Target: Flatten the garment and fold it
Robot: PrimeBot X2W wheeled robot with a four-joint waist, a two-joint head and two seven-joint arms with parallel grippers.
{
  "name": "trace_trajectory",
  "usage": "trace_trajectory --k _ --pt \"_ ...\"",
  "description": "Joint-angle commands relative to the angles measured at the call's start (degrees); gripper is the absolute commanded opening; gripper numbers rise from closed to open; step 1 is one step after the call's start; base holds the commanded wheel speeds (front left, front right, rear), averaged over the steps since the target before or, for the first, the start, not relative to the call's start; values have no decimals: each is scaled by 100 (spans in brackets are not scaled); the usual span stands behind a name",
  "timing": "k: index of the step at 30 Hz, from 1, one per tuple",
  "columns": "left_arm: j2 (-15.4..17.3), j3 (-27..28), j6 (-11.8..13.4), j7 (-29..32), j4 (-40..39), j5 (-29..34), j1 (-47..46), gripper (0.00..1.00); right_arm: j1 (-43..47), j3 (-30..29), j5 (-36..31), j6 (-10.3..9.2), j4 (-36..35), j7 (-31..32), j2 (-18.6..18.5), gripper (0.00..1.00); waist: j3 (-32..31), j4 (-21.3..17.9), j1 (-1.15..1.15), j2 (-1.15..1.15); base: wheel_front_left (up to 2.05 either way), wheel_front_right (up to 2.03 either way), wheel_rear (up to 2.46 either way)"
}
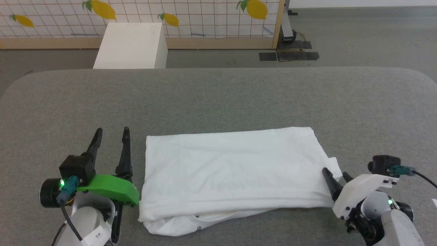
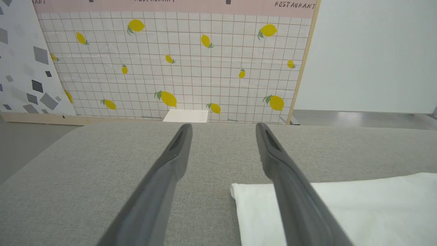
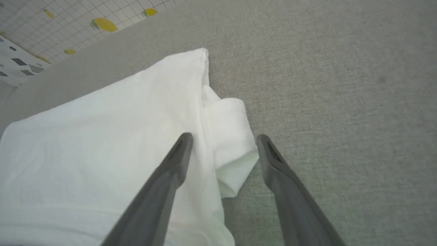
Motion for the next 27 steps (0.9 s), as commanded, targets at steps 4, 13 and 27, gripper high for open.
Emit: trace_trajectory --k 4,13,27 --pt "-99 128 -57 -26 214 171 -113 100 -456 7 -228 -8 769 430 3 100 10 -63 0 0 0 0 0" --pt "-273 279 -210 -27 389 281 -56 100 -1007 468 -274 -8 1720 1146 4 38 59 -88 0 0 0 0 0" --pt "-442 493 -392 -27 366 445 45 100 -541 -808 -923 -8 931 182 4 0 39 34 0 0 0 0 0"
